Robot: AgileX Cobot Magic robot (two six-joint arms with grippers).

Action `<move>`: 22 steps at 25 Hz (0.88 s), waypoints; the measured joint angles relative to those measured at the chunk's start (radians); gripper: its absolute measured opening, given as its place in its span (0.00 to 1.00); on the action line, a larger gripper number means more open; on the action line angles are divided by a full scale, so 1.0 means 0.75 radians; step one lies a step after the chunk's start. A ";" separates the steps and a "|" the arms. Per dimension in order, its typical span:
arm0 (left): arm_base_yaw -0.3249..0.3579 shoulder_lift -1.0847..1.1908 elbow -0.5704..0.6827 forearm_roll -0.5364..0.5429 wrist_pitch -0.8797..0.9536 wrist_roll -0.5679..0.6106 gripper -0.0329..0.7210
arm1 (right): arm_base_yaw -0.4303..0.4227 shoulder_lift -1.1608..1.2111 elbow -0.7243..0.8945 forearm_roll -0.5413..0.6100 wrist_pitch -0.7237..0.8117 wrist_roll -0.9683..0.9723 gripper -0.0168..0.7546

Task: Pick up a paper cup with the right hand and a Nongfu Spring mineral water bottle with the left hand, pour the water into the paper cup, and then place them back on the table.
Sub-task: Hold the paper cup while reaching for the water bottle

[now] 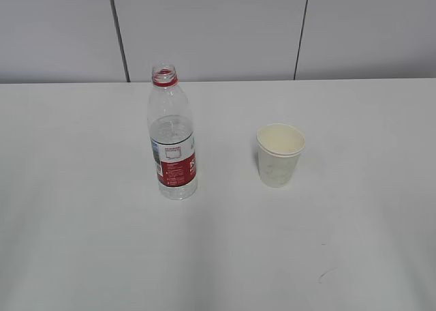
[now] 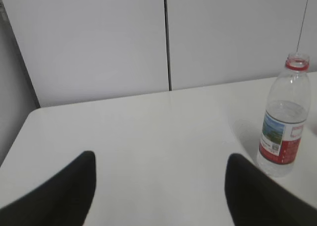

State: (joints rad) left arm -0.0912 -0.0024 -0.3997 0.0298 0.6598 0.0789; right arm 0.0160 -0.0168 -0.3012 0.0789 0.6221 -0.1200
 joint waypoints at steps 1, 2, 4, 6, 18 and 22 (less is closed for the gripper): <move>0.000 0.003 0.009 0.000 -0.036 0.000 0.71 | 0.000 0.000 0.018 0.000 -0.028 0.000 0.78; 0.000 0.008 0.009 0.000 -0.065 0.000 0.71 | 0.000 0.000 0.032 0.000 -0.053 -0.001 0.78; 0.000 0.039 0.012 0.007 -0.143 0.001 0.71 | 0.000 0.000 0.037 0.000 -0.101 -0.003 0.78; 0.000 0.087 0.037 0.017 -0.225 0.001 0.71 | 0.000 0.000 0.039 0.000 -0.144 -0.003 0.78; 0.000 0.479 0.098 0.035 -0.623 0.003 0.71 | 0.000 0.000 0.071 0.000 -0.250 -0.005 0.78; 0.000 0.587 0.098 0.084 -0.691 0.003 0.71 | 0.000 0.011 0.071 0.000 -0.270 -0.005 0.78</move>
State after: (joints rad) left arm -0.0912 0.4378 -0.3261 0.0930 0.1418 0.0813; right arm 0.0160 -0.0086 -0.2483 0.0789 0.4199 -0.1240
